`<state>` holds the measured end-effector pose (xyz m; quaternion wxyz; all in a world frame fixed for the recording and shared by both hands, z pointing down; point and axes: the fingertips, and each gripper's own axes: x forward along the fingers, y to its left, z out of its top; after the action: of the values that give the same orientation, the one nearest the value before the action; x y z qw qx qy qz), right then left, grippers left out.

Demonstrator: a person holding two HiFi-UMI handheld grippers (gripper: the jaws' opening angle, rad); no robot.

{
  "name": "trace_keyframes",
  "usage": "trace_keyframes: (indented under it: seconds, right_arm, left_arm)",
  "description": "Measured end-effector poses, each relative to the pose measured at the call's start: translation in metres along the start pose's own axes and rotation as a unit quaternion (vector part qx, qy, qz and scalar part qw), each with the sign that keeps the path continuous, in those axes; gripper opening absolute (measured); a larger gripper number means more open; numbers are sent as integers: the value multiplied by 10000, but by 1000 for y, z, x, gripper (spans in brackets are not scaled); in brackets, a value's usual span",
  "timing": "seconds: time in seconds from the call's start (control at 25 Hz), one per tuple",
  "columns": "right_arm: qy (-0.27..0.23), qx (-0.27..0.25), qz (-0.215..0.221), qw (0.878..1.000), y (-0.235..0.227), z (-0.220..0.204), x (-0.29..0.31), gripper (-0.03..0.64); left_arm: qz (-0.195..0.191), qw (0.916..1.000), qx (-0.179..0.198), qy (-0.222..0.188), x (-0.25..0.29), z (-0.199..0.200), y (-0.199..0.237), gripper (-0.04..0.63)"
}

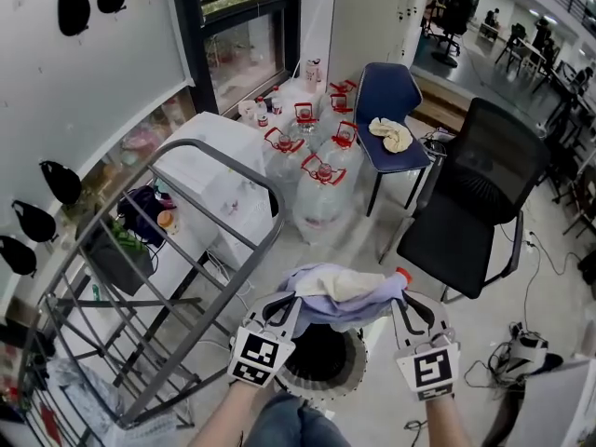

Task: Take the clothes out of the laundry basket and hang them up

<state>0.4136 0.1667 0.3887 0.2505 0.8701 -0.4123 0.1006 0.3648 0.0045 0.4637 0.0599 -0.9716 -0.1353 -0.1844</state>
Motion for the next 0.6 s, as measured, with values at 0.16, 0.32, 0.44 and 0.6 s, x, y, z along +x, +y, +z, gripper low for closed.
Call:
trace_keyframes:
  seconds: [0.16, 0.32, 0.44, 0.6]
  right_arm:
    - [-222, -13, -25, 9997, -3, 18, -10, 35]
    - [-517, -25, 24, 9987, -1, 51, -19, 35]
    - [-850, -71, 127, 9963, 5, 83, -24, 35]
    - [-1300, -120, 362, 9908, 21, 121, -32, 35]
  left_arm:
    - [221, 9996, 124, -151, -30, 38, 3, 18]
    - [481, 9984, 121, -260, -64, 71, 8, 18]
    - [764, 9963, 82, -389, -91, 95, 15, 18]
    - [1184, 9913, 33, -577, -130, 114, 23, 18]
